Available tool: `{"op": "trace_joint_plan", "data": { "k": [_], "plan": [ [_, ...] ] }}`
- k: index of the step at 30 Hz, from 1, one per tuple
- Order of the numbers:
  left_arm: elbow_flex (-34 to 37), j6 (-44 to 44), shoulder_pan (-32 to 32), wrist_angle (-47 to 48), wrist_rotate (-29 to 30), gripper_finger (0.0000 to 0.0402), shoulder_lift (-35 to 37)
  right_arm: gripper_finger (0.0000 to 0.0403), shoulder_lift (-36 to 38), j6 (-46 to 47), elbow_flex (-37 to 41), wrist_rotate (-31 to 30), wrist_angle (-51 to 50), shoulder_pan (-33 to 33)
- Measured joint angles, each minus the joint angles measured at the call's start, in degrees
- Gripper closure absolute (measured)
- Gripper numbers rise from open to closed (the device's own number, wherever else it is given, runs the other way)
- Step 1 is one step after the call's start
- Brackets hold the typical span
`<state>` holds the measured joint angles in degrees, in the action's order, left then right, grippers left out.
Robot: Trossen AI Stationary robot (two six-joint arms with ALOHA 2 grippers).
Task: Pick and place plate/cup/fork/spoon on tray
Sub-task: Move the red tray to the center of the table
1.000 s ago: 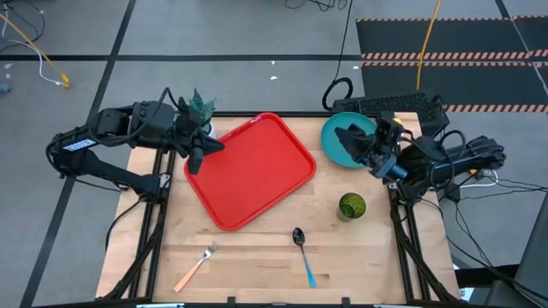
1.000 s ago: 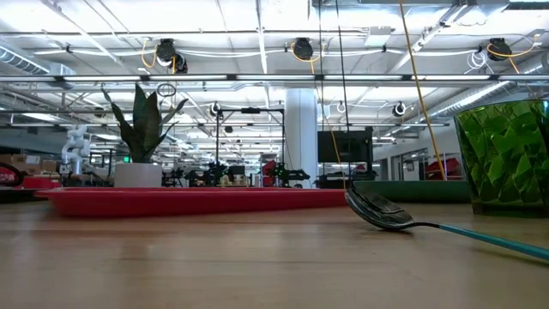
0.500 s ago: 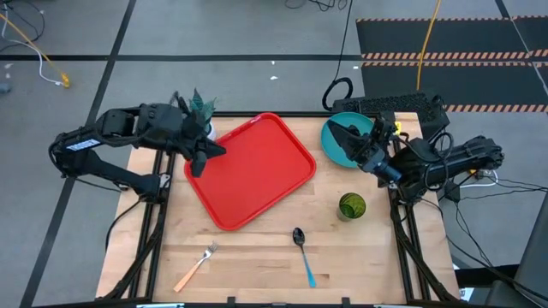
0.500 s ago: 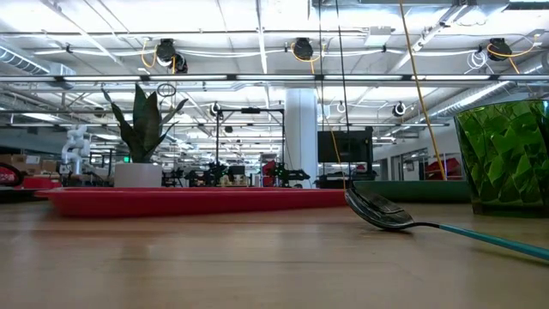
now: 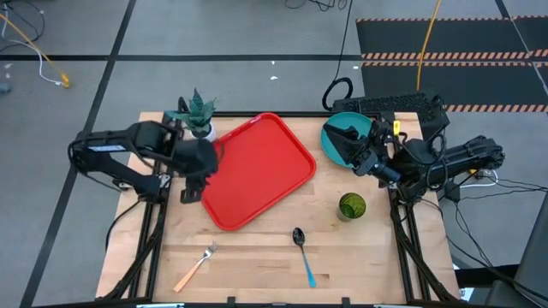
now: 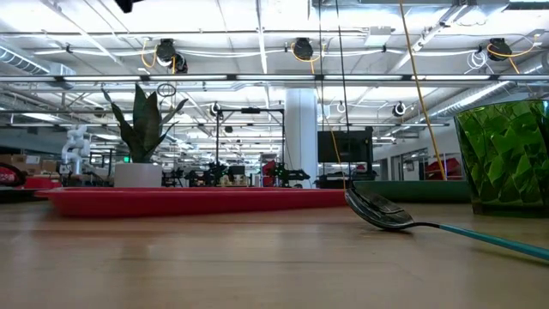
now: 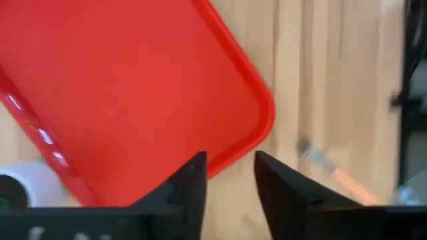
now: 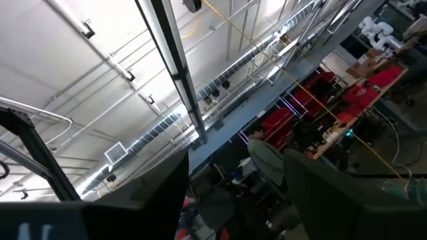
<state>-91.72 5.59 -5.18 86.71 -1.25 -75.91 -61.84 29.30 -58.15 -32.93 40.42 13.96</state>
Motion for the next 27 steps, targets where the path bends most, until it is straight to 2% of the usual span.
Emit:
{"op": "trace_joint_plan", "data": {
  "k": [5,8,11,16,19,22,27],
  "plan": [
    [0.0,-3.6,-2.1,0.7,1.8,0.0206,-2.1,0.0164,0.0,0.0,0.0,0.1,0.0,0.0],
    [0.0,1.3,-2.1,0.7,1.8,0.0181,-3.7,0.0164,0.0,0.0,0.0,0.1,0.0,0.0],
    [0.0,12.3,-1.3,0.2,1.8,0.0166,-5.2,0.0164,0.0,0.0,0.0,0.2,0.0,0.1],
    [0.1,38.8,0.9,0.0,2.0,0.016,-6.5,0.0164,0.0,0.0,0.0,0.2,0.0,1.0],
    [0.2,50.5,0.6,-0.2,5.0,0.016,-5.9,0.0164,0.0,0.0,0.0,0.2,-0.4,1.7],
    [0.9,58.9,-1.2,-1.6,7.4,0.016,-4.0,0.0164,0.3,-0.1,0.0,0.4,-1.6,2.4],
    [5.2,70.2,-4.7,-5.1,7.5,0.016,-0.4,0.0164,2.3,0.0,0.0,3.9,-8.2,2.7]
  ]
}}
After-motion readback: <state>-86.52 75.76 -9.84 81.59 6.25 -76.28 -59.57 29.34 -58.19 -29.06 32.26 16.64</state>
